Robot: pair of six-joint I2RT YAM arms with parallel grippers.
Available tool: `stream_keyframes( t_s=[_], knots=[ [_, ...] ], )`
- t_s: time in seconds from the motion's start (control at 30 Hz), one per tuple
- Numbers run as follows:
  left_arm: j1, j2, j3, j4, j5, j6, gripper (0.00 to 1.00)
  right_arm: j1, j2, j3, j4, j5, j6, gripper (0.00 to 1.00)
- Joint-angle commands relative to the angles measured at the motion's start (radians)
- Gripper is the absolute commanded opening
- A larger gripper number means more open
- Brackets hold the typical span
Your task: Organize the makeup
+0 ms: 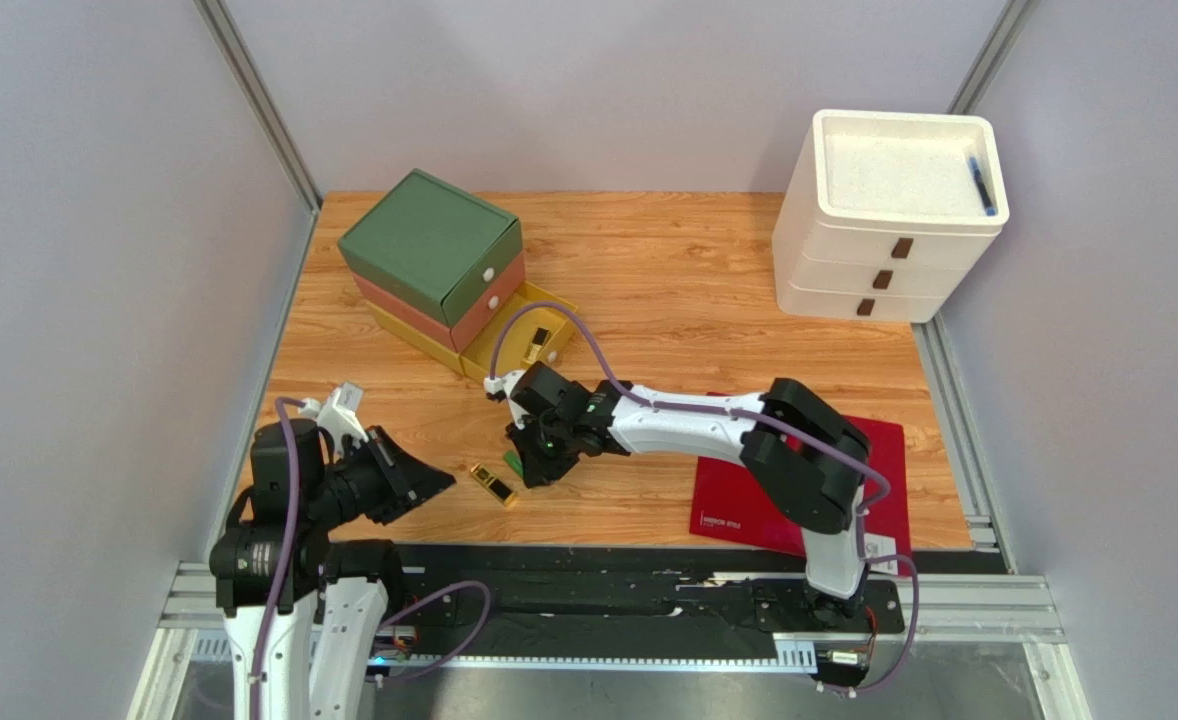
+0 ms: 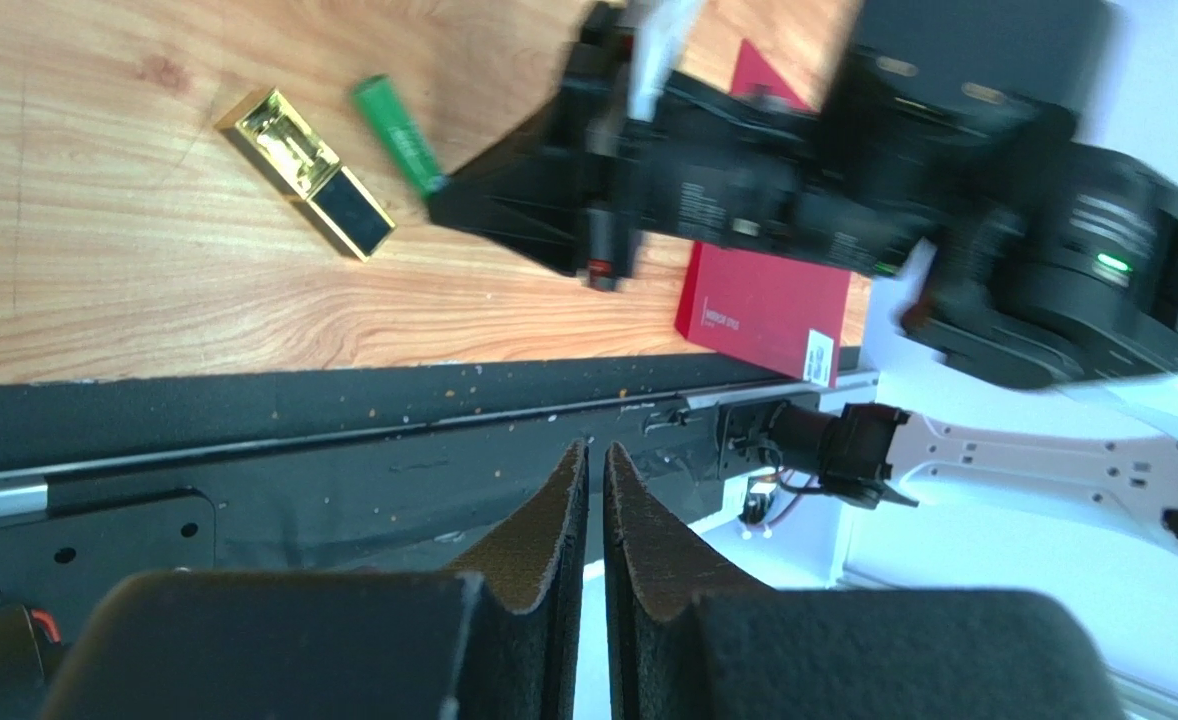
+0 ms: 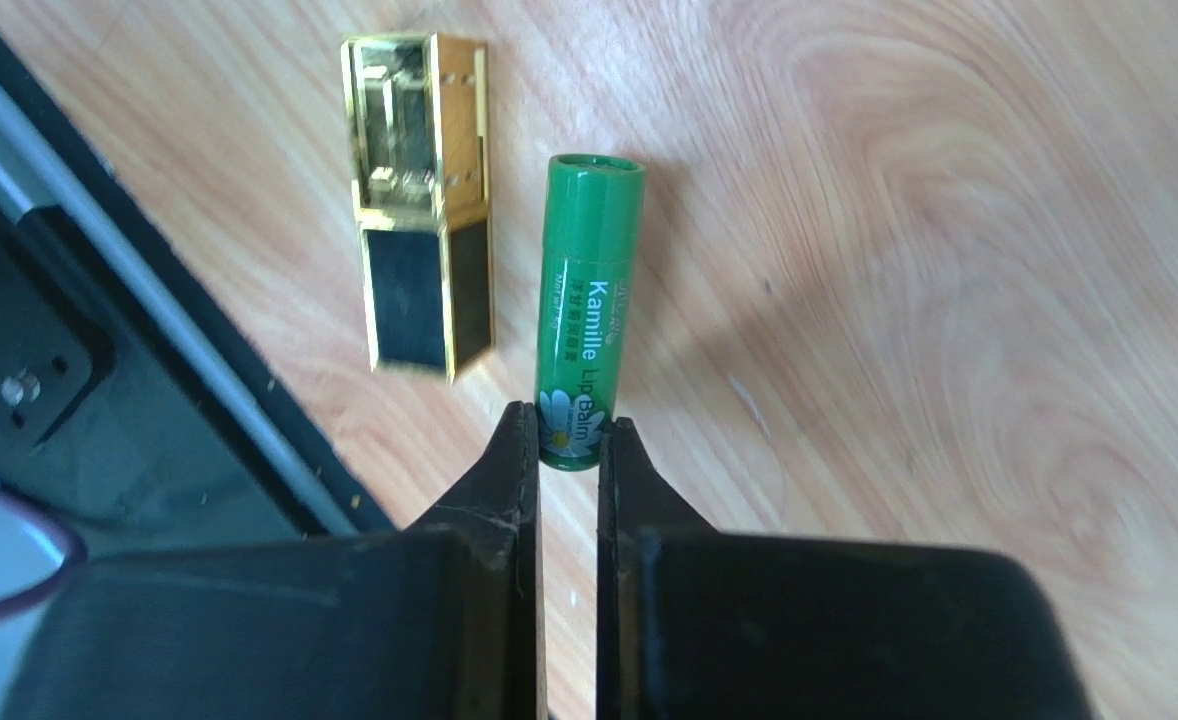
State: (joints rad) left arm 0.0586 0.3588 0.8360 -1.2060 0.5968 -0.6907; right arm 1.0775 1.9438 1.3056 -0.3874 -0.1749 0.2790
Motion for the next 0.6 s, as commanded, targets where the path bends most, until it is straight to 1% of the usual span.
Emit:
stream_keyframes(
  t_s=[0.0, 0.07, 0.1, 0.13, 0.17, 0.27, 0.4, 0.43, 0.53, 0.57],
  knots=[
    [0.000, 0.069, -0.028, 0.046, 0.026, 0.028, 0.13, -0.001, -0.187, 0.027, -0.043, 0.051, -0.040, 0.00],
    [0.000, 0.095, -0.032, 0.051, 0.032, 0.065, 0.15, -0.010, -0.239, 0.040, -0.064, 0.077, -0.037, 0.00],
    [0.000, 0.100, -0.032, 0.049, 0.032, 0.077, 0.17, -0.016, -0.276, 0.062, -0.065, 0.087, -0.037, 0.00],
    [0.000, 0.103, -0.034, 0.049, 0.029, 0.092, 0.17, -0.022, -0.287, 0.081, -0.073, 0.100, -0.032, 0.00],
    [0.000, 0.098, -0.034, 0.049, 0.024, 0.094, 0.20, -0.042, -0.293, 0.101, -0.100, 0.118, -0.018, 0.00],
    [0.000, 0.077, -0.035, 0.057, 0.008, 0.088, 0.21, -0.099, -0.283, 0.197, -0.137, 0.106, 0.026, 0.00],
    [-0.002, 0.071, -0.049, 0.065, 0.009, 0.092, 0.21, -0.157, -0.195, 0.316, -0.159, 0.086, 0.042, 0.00],
    [0.000, 0.071, -0.048, 0.066, 0.008, 0.097, 0.21, -0.166, -0.133, 0.381, -0.188, 0.084, 0.040, 0.00],
    [0.000, 0.078, -0.031, 0.066, 0.006, 0.112, 0.21, -0.197, -0.042, 0.475, -0.235, 0.071, 0.032, 0.00],
    [0.000, 0.084, -0.020, 0.066, 0.005, 0.115, 0.21, -0.211, 0.011, 0.527, -0.257, 0.060, 0.034, 0.00]
  ],
)
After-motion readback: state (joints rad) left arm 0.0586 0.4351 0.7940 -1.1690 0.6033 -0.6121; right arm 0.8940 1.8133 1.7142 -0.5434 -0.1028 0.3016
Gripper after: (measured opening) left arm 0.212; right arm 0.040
